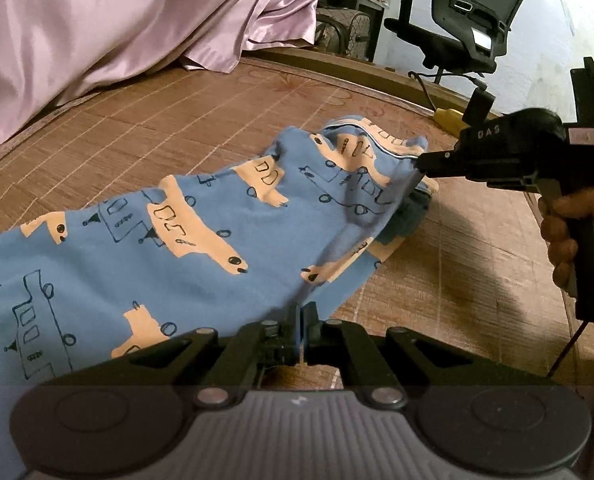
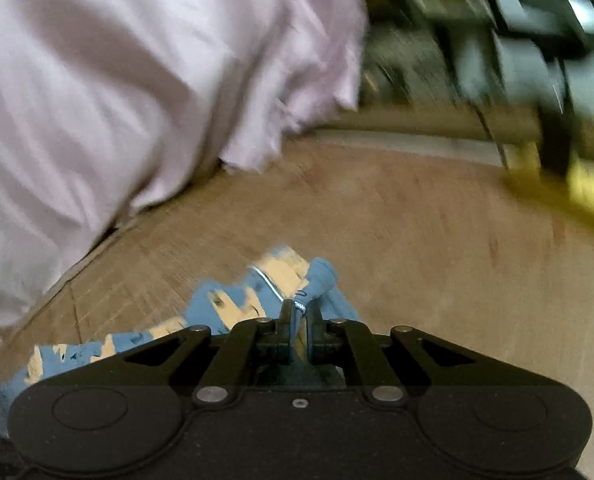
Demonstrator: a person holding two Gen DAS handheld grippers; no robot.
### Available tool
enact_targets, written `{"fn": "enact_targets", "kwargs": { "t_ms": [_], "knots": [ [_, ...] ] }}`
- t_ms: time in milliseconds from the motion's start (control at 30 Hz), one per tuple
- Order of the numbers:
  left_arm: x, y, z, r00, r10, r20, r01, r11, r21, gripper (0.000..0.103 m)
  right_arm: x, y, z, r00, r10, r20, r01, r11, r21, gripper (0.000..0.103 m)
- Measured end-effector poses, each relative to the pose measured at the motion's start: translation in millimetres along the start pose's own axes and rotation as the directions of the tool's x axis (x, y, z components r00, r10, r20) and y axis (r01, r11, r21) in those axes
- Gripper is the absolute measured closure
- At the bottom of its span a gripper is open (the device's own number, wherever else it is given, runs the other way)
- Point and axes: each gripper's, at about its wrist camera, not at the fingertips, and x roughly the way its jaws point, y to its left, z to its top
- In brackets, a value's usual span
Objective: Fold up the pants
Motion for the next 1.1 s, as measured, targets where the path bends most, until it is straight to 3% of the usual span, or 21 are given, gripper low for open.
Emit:
{"fn": "enact_targets", "kwargs": {
  "t_ms": [100,167,233,300,333,467,667,800,833,867,933,1000,1100],
  "knots": [
    [0,1,2,1.0,-0.002,-0.001,0.002,1.0,-0.013,0.102,-21,24,5,0.994,-0.005,0.112,0.023,0.986,-0.164,0.103],
    [-1,2,2,1.0,-0.004,0.003,0.004,1.0,-0.021,0.102,-18,20,2,0.997,-0.047,0.062,0.055,0.989,-0.134,0.103],
    [-2,3,2,1.0,-0.005,0.003,0.005,1.0,-0.024,0.102,-12,1,-10,0.997,-0.071,-0.03,0.071,0.997,-0.021,0.103],
    [-1,3,1,1.0,-0.008,-0.002,0.008,1.0,-0.023,0.102,-5,-14,-21,0.991,-0.082,-0.103,0.087,0.995,0.045,0.096],
    [-1,3,1,1.0,-0.008,-0.005,0.008,1.0,-0.02,0.102,-4,-20,-23,0.991,-0.074,-0.113,0.083,0.994,0.075,0.087],
    [0,2,1,1.0,-0.008,-0.006,0.008,1.0,-0.012,0.102,-1,-28,-18,0.995,-0.071,-0.071,0.078,0.992,0.098,0.067],
    [1,5,2,1.0,-0.012,-0.013,0.012,1.0,-0.025,0.102,20,-27,-19,0.993,-0.079,-0.085,0.087,0.993,0.084,0.065],
    [1,4,2,1.0,-0.009,-0.017,0.009,1.0,-0.019,0.102,30,-28,-17,0.992,-0.097,-0.083,0.103,0.992,0.071,0.068],
    [1,4,2,1.0,-0.009,-0.018,0.008,1.0,-0.021,0.102,32,-28,-17,0.991,-0.106,-0.088,0.112,0.991,0.072,0.072],
    [1,4,2,1.0,-0.008,-0.019,0.008,1.0,-0.022,0.102,33,-29,-18,0.99,-0.11,-0.091,0.117,0.99,0.074,0.082],
    [1,3,2,1.0,-0.006,-0.02,0.006,1.0,-0.021,0.102,34,-30,-17,0.99,-0.109,-0.089,0.116,0.991,0.074,0.088],
    [0,3,2,1.0,-0.004,-0.021,0.004,1.0,-0.023,0.102,31,-28,-17,0.992,-0.106,-0.069,0.11,0.992,0.056,0.095],
    [1,2,2,1.0,0.001,-0.021,-0.001,1.0,-0.025,0.102,18,-18,-15,0.99,-0.138,0.003,0.138,0.99,-0.024,0.096]
  ]
}}
